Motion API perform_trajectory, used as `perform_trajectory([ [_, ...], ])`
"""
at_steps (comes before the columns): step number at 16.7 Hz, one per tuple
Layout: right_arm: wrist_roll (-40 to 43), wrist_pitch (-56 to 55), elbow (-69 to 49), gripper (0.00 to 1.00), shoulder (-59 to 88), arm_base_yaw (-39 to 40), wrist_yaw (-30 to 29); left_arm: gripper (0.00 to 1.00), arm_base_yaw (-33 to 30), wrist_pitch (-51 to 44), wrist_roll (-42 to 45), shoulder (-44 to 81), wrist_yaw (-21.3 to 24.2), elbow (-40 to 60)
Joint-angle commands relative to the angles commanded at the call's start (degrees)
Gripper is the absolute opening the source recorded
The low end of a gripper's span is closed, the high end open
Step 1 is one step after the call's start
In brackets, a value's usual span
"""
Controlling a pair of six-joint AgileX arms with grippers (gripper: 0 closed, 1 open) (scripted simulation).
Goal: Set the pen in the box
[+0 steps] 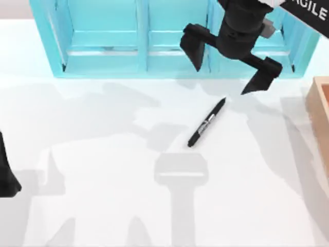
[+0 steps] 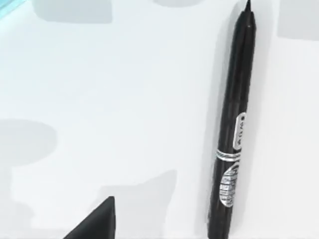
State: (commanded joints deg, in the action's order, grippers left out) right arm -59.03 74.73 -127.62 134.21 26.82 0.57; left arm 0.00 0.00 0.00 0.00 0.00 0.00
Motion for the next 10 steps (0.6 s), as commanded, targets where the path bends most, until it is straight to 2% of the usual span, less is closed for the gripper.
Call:
perform_trajectory([
  [4,-3.61,4.66,-6.34,1.00,7.82,0.56,0.21,1.00,0.00,0.00,0.00,0.00,0.00,0.00],
  [10,-3.76,4.86,-6.58,1.00,8.34,0.24,0.19,1.00,0.00,0.00,0.00,0.00,0.00,0.00],
])
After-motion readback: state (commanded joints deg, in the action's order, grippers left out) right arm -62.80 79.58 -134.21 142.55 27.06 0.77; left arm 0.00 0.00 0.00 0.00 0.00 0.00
